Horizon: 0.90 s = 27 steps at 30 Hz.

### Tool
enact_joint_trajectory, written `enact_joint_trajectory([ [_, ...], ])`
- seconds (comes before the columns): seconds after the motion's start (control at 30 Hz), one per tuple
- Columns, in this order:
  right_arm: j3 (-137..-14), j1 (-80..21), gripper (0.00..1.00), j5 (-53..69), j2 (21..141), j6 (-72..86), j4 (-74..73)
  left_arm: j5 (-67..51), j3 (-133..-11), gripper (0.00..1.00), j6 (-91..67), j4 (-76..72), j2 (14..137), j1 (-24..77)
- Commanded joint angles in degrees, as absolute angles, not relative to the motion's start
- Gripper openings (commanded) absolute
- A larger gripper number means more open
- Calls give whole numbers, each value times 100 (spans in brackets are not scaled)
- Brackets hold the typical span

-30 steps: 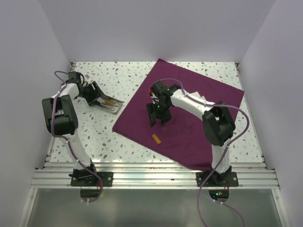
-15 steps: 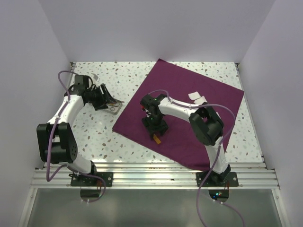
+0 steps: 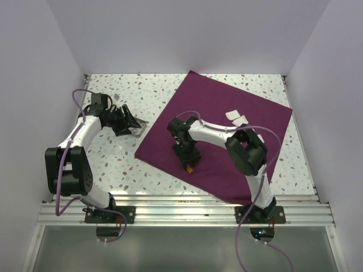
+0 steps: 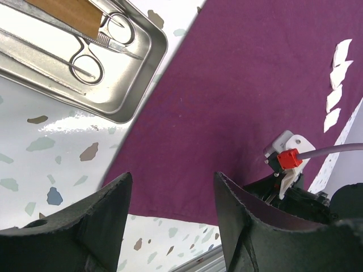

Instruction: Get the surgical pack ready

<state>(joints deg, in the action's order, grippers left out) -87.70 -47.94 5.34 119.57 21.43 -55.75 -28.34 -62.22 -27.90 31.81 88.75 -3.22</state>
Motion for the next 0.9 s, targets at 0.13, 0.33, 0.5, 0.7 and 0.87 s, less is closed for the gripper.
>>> enact_joint_trajectory([
  [0.13, -8763, -4896, 43, 422, 11777, 2215, -5423, -2953, -6179, 63, -2725, 3067, 8710, -290],
  [0.33, -8736, -4904, 37, 360, 11654, 2224, -5432, -2953, -6179, 63, -2742, 3041, 8736, -290],
  [0.5, -8736, -4904, 33, 282, 11584, 2232, -5475, -2971, -6179, 62, -2760, 3015, 8771, -290],
  [0.7, -8771, -4904, 29, 141, 11400, 2206, -5528, -3006, -6187, 63, -2786, 3006, 8789, -290],
  [0.87, -8771, -4904, 28, 193, 11242, 2136, -5484, -3154, -6161, 63, -2786, 2953, 8798, -281],
])
